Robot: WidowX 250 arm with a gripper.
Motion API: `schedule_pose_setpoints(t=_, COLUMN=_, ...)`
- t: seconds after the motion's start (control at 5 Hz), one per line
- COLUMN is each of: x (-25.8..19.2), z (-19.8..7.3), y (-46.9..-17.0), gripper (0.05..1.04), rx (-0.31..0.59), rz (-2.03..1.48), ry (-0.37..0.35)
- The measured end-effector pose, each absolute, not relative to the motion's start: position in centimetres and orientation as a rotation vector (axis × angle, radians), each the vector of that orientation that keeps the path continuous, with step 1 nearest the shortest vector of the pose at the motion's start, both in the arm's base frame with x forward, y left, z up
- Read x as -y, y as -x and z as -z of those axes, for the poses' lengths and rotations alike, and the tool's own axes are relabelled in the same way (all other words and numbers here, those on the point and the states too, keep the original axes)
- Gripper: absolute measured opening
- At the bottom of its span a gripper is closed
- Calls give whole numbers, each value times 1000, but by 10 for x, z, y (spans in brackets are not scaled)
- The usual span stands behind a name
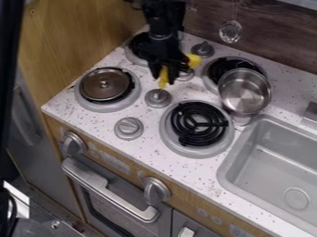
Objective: Put the banana on the lower right burner
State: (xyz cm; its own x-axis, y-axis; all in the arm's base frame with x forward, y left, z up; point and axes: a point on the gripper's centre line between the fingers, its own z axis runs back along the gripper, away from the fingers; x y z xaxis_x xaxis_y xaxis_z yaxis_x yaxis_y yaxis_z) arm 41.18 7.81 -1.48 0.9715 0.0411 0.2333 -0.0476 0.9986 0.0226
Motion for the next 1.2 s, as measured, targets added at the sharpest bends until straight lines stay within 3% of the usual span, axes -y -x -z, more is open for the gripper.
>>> schedule_pose_setpoints(t=0.2, x=-51, z=10, y=-382, gripper=497, rx=207, rz=-21, ry=-37)
schedule_pose_setpoints(t=0.4, x=-32, z=30, y=-351, gripper=496, rx=159, rz=-21, ry=-56)
schedule_pose_setpoints(t=0.8, x=-16, z=39, y=-350, gripper=544, rx=203, rz=2, ry=-98)
schedule_pose_setpoints(t=1.0, x=-14, z=38, y=-352, gripper=850, rx=181, rz=-2, ry=-102)
schedule_pose_setpoints(t=1.2, x=-14, z=34, y=-349, gripper=1005, rx=160, rz=-17, ry=-138)
